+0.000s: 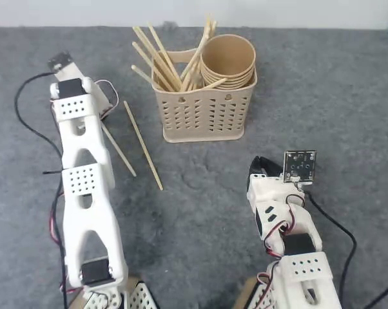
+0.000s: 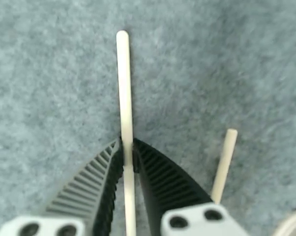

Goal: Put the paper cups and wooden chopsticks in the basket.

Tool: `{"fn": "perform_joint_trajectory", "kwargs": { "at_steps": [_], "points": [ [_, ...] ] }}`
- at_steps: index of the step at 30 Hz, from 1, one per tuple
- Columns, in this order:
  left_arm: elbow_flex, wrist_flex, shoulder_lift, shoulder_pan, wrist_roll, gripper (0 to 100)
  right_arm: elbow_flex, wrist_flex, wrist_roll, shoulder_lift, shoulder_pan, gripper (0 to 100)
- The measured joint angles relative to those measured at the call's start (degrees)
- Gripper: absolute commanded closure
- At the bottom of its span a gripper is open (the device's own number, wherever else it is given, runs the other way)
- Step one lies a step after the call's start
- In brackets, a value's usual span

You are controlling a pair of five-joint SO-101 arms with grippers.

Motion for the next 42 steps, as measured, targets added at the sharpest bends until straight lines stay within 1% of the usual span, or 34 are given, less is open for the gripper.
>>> {"fn": "perform_joint_trajectory", "kwargs": {
  "at_steps": [3,6,10,15,20,24,27,32,38,42],
  "points": [
    [5.1,0.0,-3.1,0.1,0.0,99,0.0,0.0,0.0,0.0,0.0,95.7],
    [15.3,0.0,-9.5,0.4,0.0,99,0.0,0.0,0.0,0.0,0.0,95.7],
    [35.4,0.0,-22.9,1.3,0.0,99,0.0,0.0,0.0,0.0,0.0,95.7],
    [62.0,-0.9,-45.2,3.3,0.0,99,0.0,0.0,0.0,0.0,0.0,95.7],
    [85.0,-8.4,-66.4,5.6,0.0,99,0.0,0.0,0.0,0.0,0.0,95.7],
    [99.9,-14.1,-78.3,7.2,0.0,99,0.0,0.5,0.0,0.0,0.0,95.7],
    [106.0,-16.4,-85.6,7.2,-0.9,99,0.0,0.5,0.0,0.0,0.0,95.7],
    [111.7,-18.9,-98.8,7.2,-8.1,99,0.0,0.5,0.0,0.0,0.0,95.7],
    [112.5,-23.5,-114.1,7.2,-14.1,99,0.0,0.5,0.0,0.0,0.0,95.7],
    [112.5,-28.8,-119.8,7.5,-17.1,99,0.0,0.5,0.2,0.0,0.0,95.7]
  ]
}}
